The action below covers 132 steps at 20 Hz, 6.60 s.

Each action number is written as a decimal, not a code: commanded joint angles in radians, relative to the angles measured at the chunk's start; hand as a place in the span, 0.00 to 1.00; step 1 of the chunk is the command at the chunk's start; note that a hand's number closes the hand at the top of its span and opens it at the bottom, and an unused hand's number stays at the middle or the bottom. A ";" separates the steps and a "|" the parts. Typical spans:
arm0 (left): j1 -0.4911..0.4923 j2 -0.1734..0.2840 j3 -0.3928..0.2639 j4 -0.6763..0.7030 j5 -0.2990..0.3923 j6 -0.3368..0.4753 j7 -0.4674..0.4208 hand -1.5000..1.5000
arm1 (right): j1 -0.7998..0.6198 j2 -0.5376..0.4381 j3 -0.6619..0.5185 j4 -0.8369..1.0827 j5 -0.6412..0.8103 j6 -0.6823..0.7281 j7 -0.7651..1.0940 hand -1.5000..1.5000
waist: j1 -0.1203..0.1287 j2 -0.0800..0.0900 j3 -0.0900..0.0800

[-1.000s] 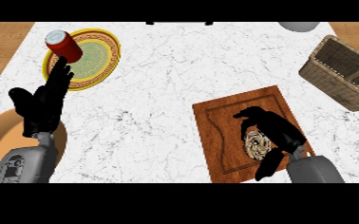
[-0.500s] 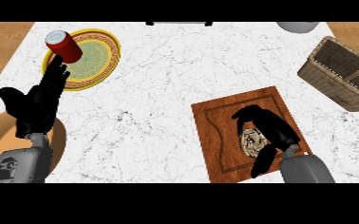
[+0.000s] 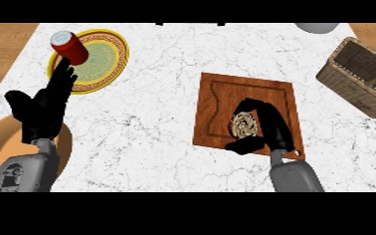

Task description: Pick the cupcake from the cutting board and place it in the basket

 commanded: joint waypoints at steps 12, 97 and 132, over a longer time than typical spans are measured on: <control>-0.016 -0.003 0.016 0.025 0.002 0.008 0.002 0.50 | -0.300 0.031 0.179 -0.451 0.215 -0.307 0.676 1.00 | -0.015 0.000 0.004; -0.017 -0.028 0.002 -0.020 -0.031 -0.001 0.023 0.50 | -0.939 -0.718 -0.263 1.041 0.449 -0.024 -0.052 1.00 | 0.008 0.013 0.007; 0.002 -0.036 -0.004 0.010 -0.037 -0.016 -0.028 0.50 | -0.899 -0.734 -0.296 1.261 0.497 0.044 -0.015 1.00 | 0.020 0.019 0.007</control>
